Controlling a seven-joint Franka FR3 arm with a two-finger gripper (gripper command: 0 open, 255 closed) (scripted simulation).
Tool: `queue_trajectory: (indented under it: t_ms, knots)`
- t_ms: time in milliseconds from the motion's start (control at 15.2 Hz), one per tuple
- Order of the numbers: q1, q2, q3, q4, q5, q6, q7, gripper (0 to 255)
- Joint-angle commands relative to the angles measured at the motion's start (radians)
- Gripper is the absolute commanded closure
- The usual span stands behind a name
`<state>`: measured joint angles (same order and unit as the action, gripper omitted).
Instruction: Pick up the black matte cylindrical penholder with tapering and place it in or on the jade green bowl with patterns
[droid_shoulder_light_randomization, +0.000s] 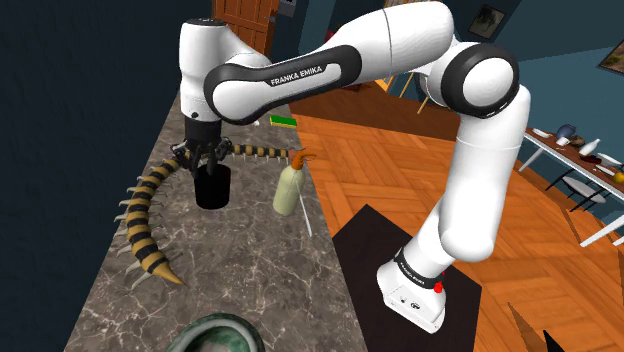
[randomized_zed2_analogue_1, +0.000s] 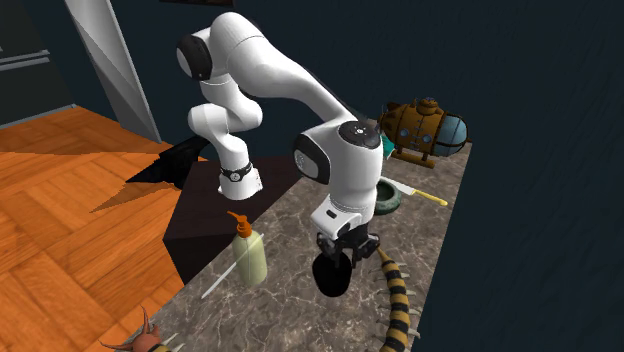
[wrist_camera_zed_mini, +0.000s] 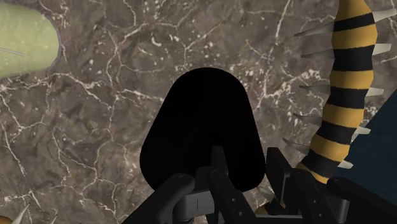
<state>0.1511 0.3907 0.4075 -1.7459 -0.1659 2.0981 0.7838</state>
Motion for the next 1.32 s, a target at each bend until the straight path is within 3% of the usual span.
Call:
queue_trajectory:
  t_ms: [0,990,1254]
  knots:
    - [-0.001,-0.011,0.003,0.014,0.006,-0.023,-0.004,255]
    - [-0.005,-0.069,0.016,0.139,0.037,-0.201,-0.023,255]
    - [0.017,-0.129,0.040,0.072,0.056,-0.192,0.023,255]
